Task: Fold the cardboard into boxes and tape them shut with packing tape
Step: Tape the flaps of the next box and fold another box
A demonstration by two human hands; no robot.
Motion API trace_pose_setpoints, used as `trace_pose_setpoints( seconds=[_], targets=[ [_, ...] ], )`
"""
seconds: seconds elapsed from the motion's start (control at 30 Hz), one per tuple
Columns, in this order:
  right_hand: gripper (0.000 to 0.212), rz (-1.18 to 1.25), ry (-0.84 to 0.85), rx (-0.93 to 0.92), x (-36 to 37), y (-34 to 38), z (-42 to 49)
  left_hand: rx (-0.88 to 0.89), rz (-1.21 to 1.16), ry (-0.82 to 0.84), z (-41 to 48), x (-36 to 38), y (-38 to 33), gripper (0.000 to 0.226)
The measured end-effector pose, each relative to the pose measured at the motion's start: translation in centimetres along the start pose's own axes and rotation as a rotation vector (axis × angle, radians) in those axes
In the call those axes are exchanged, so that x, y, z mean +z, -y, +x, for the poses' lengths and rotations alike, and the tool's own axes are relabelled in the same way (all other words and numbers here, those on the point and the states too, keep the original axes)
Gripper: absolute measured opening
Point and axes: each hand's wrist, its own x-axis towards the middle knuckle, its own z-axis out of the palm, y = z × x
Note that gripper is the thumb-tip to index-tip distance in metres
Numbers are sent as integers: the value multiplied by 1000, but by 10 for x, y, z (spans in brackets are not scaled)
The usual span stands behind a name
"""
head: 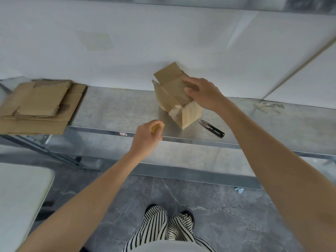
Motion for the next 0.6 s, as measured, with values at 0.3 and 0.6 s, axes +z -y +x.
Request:
trace_pose_setpoints(
  seconds=[0.3,0.6],
  targets=[
    [39,-71,-123,46,0,7,-10,188,694,-60,32,-59,24,30],
    [41,-22,-146,121,1,0,-17,82,681,224,41,-62,41,74]
  ],
)
